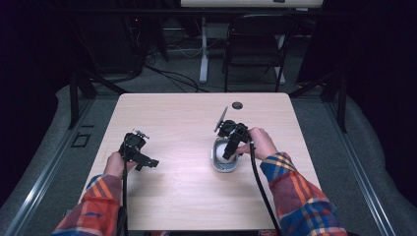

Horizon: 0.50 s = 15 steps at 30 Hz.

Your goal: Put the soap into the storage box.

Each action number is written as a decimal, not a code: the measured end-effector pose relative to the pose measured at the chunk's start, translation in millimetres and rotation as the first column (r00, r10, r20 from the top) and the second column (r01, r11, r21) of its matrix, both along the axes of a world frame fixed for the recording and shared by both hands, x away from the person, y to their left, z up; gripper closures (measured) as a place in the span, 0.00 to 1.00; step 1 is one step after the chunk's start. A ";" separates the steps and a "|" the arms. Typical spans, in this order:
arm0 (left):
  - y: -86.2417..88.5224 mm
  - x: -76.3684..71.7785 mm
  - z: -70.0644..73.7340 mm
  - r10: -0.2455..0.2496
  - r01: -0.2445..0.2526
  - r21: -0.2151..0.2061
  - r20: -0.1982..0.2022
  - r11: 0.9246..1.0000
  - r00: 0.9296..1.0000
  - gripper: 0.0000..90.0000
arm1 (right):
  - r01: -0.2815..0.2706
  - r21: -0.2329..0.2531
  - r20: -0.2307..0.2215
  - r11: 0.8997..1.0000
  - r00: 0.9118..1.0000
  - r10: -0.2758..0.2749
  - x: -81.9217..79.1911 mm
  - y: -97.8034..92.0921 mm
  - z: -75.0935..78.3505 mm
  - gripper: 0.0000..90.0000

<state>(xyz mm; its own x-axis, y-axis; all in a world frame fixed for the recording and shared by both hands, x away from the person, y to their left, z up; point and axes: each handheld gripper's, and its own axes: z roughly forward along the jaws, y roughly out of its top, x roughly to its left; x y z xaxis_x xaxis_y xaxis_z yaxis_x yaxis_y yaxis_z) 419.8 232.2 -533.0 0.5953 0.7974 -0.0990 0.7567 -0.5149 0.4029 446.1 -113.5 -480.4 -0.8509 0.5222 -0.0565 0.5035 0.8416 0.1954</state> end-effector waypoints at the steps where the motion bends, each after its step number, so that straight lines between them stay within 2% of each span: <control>1: 0.0 0.0 0.0 0.000 0.000 0.000 0.000 1.000 1.000 0.00 | 0.003 0.004 0.004 1.000 1.000 -0.003 -0.4 -3.6 2.8 0.16; 3: -0.2 -0.1 0.3 0.000 0.000 0.002 -0.001 1.000 1.000 0.00 | 0.021 0.024 0.021 0.999 1.000 -0.022 -2.6 -11.3 7.2 0.15; 10: -0.6 -0.2 0.4 0.002 -0.002 0.002 0.000 1.000 1.000 0.00 | 0.067 0.036 0.046 0.997 0.997 -0.069 -10.3 -40.6 18.0 0.10; 11: -0.7 -0.3 0.4 0.003 -0.003 0.001 0.000 1.000 1.000 0.00 | 0.068 0.021 0.047 0.997 0.997 -0.069 -11.0 -44.9 20.3 0.09; 15: -0.6 -0.2 0.3 0.003 -0.003 0.001 0.000 1.000 1.000 0.00 | 0.092 0.022 0.061 0.996 0.994 -0.093 -15.4 -59.5 22.0 0.07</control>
<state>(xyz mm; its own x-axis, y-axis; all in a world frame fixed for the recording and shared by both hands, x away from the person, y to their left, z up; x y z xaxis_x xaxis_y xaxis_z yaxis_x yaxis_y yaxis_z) 419.5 231.6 -532.7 0.5933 0.7990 -0.0981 0.7579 -0.5134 0.4026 430.7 -173.0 -458.5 -0.7940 0.6001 -0.0972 0.5655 0.7878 0.2443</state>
